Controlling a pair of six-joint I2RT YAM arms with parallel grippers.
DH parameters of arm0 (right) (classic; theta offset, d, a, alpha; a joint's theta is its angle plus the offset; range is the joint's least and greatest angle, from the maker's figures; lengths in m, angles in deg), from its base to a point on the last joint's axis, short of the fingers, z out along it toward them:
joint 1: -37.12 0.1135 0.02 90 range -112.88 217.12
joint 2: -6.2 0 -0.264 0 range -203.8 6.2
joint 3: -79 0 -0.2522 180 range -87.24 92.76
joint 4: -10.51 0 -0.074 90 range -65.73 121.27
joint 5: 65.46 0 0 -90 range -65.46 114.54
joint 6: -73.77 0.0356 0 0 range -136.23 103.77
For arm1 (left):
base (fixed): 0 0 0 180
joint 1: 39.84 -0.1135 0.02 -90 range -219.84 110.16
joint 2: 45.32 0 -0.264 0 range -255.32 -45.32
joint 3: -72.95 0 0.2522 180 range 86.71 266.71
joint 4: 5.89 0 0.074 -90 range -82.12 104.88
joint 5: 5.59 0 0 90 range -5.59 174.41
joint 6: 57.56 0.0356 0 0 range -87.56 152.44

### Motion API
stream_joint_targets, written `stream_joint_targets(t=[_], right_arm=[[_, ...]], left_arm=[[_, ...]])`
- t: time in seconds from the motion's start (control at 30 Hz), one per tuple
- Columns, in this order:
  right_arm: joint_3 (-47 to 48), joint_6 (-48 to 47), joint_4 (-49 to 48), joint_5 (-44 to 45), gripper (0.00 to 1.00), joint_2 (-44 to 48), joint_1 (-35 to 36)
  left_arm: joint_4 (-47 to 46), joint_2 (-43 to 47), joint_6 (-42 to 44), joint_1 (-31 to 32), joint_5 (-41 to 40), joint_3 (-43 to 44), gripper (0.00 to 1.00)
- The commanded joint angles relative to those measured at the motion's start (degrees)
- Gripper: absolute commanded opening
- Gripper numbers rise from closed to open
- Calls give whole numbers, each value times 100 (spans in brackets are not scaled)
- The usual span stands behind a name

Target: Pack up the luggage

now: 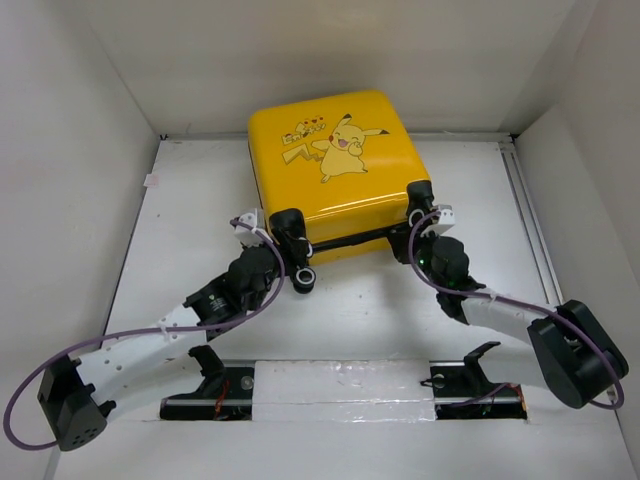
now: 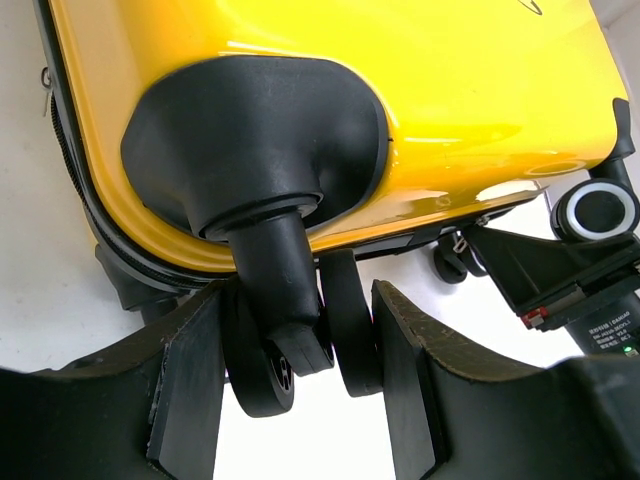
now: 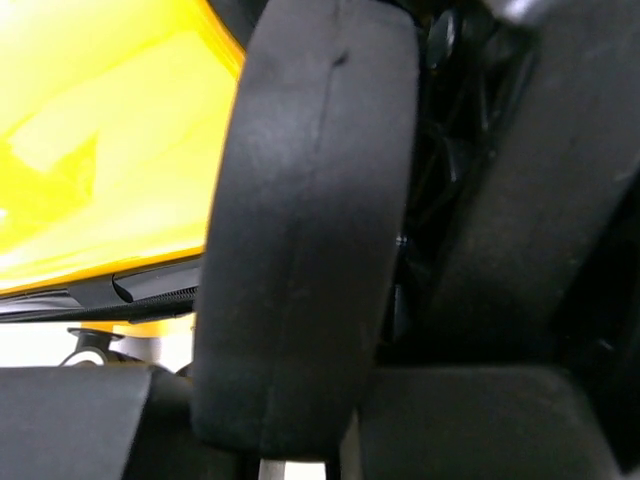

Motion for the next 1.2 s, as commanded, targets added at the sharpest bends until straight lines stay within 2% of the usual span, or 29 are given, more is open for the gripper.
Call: stream_joint_targets(t=[0.0, 0.13, 0.2, 0.3, 0.47, 0.63, 0.87, 0.93, 1.07, 1.17], right_arm=[[38, -312, -770, -715, 0, 25, 305], [-15, -267, -884, -715, 0, 35, 998], [177, -330, -884, -445, 0, -18, 1638], [293, -417, -788, -311, 0, -150, 2237], [626, -303, -1288, -381, 0, -781, 2793], [1241, -101, -2333, -740, 0, -1792, 3250], [2226, 144, -3221, -803, 0, -2935, 3900], [2357, 285, -3546, -655, 0, -3321, 3980], [2674, 916, -5045, -391, 0, -4260, 4041], [2982, 1304, -5724, 154, 0, -4938, 4164]], left_arm=[[-1580, -33, 272, 208, 900, 333, 0], [-1686, -331, 272, 208, 1093, 561, 0], [-2036, -472, 272, 208, 1348, 562, 0], [-2109, -718, 272, 208, 1611, 781, 0], [-2381, -833, 158, 208, 1936, 843, 0], [-2565, -886, 44, 208, 2340, 1080, 0], [-2486, -764, 43, 340, 2342, 1309, 0], [-2626, -710, -88, 340, 2342, 1309, 0], [-2749, -657, -272, 340, 2455, 1247, 0], [-3014, -657, -457, 340, 2526, 1046, 0]])
